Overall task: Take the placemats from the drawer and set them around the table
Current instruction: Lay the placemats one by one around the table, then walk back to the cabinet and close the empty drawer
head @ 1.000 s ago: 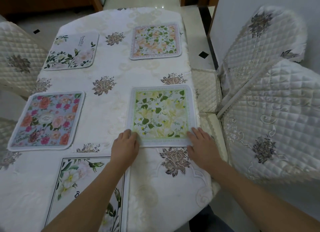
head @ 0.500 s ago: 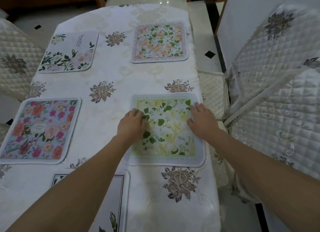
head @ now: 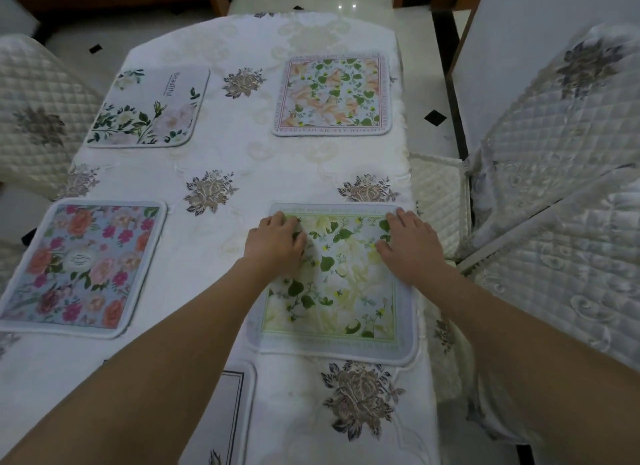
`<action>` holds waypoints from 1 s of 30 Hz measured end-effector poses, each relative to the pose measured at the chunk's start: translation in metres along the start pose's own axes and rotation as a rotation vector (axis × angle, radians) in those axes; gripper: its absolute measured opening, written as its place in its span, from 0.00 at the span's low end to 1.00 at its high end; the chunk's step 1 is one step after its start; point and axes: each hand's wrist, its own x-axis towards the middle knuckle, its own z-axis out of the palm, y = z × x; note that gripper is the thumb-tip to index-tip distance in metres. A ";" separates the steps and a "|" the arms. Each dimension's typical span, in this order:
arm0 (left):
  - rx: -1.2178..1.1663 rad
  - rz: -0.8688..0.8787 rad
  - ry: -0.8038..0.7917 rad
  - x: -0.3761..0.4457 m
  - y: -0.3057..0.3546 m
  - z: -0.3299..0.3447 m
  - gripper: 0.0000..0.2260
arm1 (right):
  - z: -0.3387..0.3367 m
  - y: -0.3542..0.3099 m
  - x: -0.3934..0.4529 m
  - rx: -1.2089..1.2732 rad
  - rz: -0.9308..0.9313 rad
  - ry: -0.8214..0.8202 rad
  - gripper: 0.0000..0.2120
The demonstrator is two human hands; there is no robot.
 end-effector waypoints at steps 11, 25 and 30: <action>0.019 -0.071 0.033 -0.077 0.021 -0.008 0.23 | -0.030 -0.009 -0.015 -0.017 -0.126 -0.101 0.28; 0.002 -0.134 0.489 -0.129 0.122 -0.179 0.25 | -0.235 -0.030 -0.054 0.064 -0.389 0.248 0.30; 0.058 -0.145 0.551 -0.142 0.144 -0.217 0.27 | -0.280 -0.015 -0.082 0.002 -0.419 0.313 0.33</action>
